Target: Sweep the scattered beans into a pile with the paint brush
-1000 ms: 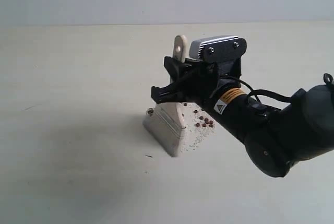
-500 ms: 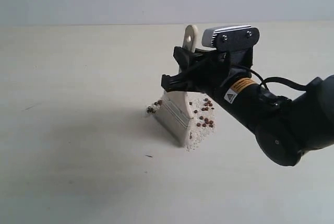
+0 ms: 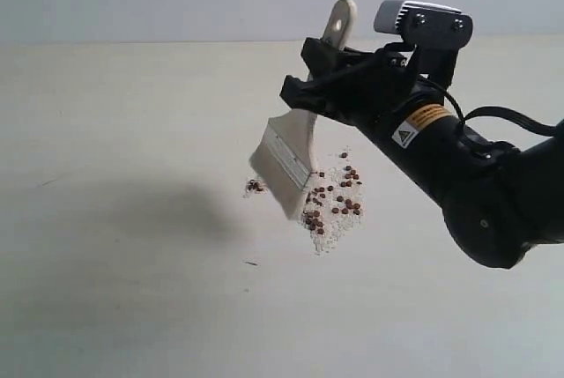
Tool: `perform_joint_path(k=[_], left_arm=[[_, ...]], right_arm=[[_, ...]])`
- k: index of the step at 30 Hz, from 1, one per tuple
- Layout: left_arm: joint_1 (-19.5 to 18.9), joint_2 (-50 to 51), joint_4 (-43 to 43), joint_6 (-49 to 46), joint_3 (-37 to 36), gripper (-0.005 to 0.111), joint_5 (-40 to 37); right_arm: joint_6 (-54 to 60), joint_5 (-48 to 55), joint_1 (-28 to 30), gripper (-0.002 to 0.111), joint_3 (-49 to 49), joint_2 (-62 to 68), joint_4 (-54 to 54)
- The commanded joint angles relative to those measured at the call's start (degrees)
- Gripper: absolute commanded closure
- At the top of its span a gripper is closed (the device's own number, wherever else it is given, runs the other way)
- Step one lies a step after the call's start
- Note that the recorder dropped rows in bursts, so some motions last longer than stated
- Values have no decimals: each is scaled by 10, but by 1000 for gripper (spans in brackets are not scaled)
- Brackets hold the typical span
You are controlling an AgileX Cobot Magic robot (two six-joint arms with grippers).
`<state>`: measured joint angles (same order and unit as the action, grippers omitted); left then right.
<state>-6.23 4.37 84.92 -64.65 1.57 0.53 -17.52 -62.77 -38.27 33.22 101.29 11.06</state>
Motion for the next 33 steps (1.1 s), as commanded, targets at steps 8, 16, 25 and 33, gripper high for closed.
perform_joint_path(k=[8,16,25,33], left_arm=[[-1,2,2,0,-2,107,-2],[-1,2,2,0,-2,107,-2],[-1,2,2,0,-2,107,-2],[-1,2,2,0,-2,107,-2]], right_arm=[[121,-29,-130,108,49,17,255],[129,-15,-163,108,142,116,362],[276,-7,-163,108,170,154,459],[403,-33,-163,108,170,145,535]])
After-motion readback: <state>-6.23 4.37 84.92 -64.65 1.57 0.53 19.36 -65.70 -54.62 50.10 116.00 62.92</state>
